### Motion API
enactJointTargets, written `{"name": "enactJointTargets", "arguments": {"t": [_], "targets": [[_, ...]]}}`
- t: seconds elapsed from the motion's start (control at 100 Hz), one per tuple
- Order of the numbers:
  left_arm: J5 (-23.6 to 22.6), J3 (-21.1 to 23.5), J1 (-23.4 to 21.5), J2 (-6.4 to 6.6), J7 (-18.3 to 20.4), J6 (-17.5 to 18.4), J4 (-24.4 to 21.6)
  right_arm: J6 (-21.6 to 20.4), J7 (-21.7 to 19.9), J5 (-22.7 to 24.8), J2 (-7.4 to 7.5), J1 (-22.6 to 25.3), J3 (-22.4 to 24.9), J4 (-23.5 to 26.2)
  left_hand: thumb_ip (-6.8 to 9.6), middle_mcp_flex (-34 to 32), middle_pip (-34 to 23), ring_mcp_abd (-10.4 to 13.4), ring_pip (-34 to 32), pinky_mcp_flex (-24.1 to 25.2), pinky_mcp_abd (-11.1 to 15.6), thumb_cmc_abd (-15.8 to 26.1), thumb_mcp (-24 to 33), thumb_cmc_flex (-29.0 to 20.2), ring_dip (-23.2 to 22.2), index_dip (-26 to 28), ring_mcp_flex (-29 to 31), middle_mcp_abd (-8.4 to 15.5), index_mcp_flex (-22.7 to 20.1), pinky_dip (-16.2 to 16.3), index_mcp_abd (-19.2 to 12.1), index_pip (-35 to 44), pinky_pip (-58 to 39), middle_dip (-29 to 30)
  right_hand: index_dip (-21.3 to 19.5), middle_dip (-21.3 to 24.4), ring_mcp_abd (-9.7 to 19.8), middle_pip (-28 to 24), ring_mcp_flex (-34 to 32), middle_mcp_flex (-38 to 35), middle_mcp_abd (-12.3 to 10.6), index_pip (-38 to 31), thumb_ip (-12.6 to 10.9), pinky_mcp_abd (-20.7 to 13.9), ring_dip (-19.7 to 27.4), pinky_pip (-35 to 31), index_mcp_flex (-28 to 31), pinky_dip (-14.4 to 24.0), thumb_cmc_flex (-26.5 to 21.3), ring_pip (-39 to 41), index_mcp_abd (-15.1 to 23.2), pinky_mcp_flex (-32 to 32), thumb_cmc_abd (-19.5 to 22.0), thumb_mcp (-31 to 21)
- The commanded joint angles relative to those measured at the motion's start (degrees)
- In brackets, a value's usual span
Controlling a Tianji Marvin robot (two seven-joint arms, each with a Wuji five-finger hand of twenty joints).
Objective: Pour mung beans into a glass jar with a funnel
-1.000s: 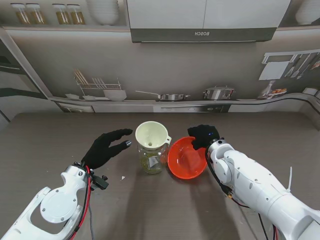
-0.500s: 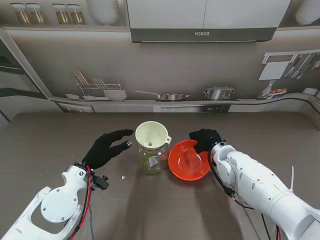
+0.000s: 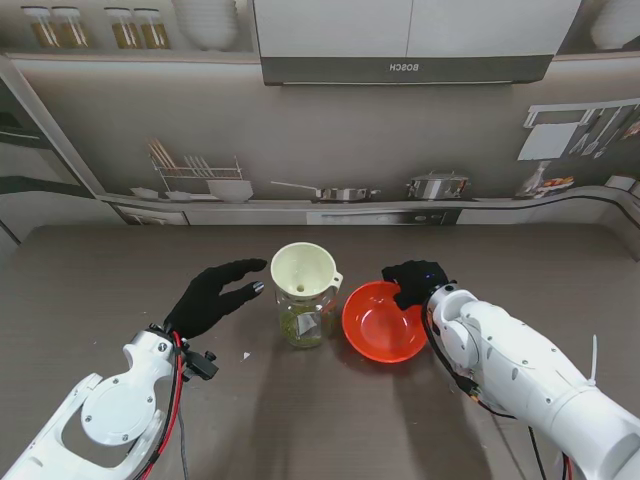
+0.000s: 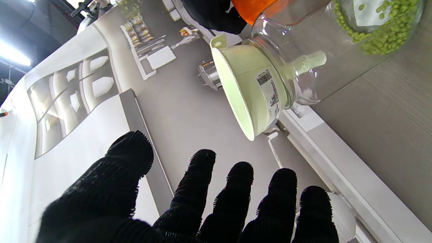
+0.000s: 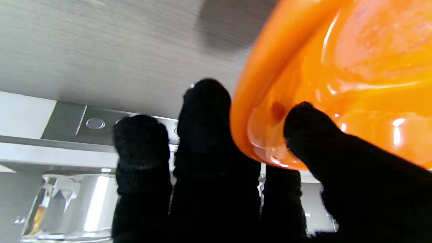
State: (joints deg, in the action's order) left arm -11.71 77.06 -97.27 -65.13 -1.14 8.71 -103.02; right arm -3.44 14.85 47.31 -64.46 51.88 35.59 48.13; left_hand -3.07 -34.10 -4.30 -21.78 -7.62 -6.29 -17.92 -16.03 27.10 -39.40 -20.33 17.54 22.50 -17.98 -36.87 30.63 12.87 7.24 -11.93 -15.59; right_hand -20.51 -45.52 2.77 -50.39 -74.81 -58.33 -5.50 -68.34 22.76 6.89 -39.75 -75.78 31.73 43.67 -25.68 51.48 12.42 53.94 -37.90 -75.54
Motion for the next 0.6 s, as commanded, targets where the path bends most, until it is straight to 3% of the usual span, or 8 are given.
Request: {"name": "enactJointTargets", "arguments": {"t": [0.0, 0.25, 0.31, 0.38, 0.59], "targets": [[0.09, 0.05, -0.23, -0.12, 1.05, -0.02, -0.36, 0.12, -1.57, 0.65, 0.34, 0.39, -0.01, 1.09, 1.49, -1.04, 0.37, -0.35, -0.26, 0.06, 0.33, 2.67, -1.08, -1.54, -0.53, 0.04, 0.92, -0.16, -0.31, 0.43, -0.13, 0.03, 1.37, 0.34, 1.91, 0.92, -1.73, 0.47, -0.23, 2.79, 0.97, 1.44, -2.42, 3.10, 1.32, 0.98, -1.79, -0.95, 1.82, -3.06, 0.96, -1.29, 2.02, 0.13], [0.11, 0.18, -0.37, -0.10, 1.12, 0.02, -0.48, 0.85, -2.96, 2.30, 1.03, 0.59, -0.07, 2.54, 1.50, -1.27, 0.34, -0.48, -0.29, 0.01, 0.29, 2.72, -1.10, -1.58, -0.53, 0.07, 1.05, -0.41, -0.42, 0.43, -0.09, 0.09, 1.36, 0.33, -0.15, 6.89, -3.49, 2.92, 4.70, 12.58, 1.81, 8.16, -6.87, 3.64, 3.05, 3.24, -5.07, -1.62, 8.76, -11.98, -1.20, -5.06, 6.59, 1.22], [0.18, 0.21, -0.40, -0.10, 1.15, 0.00, -0.54, 1.16, -3.54, 2.83, 1.27, 0.64, -0.04, 3.08, 1.50, -1.33, 0.32, -0.43, -0.26, -0.04, 0.25, 2.73, -1.13, -1.57, -0.52, 0.06, 1.01, -0.40, -0.44, 0.43, -0.07, 0.09, 1.35, 0.32, -1.26, 8.43, -3.57, 3.63, 5.56, 14.24, 2.00, 9.27, -8.74, 3.70, 3.55, 3.59, -5.71, -1.72, 10.14, -12.72, -1.56, -5.68, 7.80, 1.31], [0.20, 0.23, -0.41, -0.09, 1.16, 0.05, -0.54, 1.48, -4.60, 3.46, 1.61, 0.79, 0.15, 3.90, 1.50, -1.33, 0.33, -0.48, -0.28, -0.07, 0.23, 2.76, -1.14, -1.58, -0.52, 0.04, 1.09, -0.47, -0.29, 0.43, -0.03, 0.01, 1.35, 0.33, -7.58, 11.26, -4.14, 4.31, 8.14, 17.50, 2.36, 13.11, -13.83, 4.03, 5.13, 4.82, -7.14, -2.24, 12.92, -14.39, -2.41, -7.56, 9.77, 2.35], [0.26, 0.27, -0.43, -0.08, 1.22, 0.09, -0.56, 2.09, -6.79, 5.13, 2.37, 1.02, 0.38, 5.63, 1.50, -1.48, 0.30, -0.55, -0.30, -0.10, 0.18, 2.77, -1.18, -1.62, -0.51, 0.05, 1.14, -0.50, -0.38, 0.40, 0.03, 0.05, 1.36, 0.31, -8.12, 15.25, -6.33, 8.46, 14.10, 23.38, 2.54, 16.04, -14.05, 5.02, 9.17, 8.86, -11.69, -4.48, 15.65, -20.45, -2.72, -11.79, 11.91, 5.10]]}}
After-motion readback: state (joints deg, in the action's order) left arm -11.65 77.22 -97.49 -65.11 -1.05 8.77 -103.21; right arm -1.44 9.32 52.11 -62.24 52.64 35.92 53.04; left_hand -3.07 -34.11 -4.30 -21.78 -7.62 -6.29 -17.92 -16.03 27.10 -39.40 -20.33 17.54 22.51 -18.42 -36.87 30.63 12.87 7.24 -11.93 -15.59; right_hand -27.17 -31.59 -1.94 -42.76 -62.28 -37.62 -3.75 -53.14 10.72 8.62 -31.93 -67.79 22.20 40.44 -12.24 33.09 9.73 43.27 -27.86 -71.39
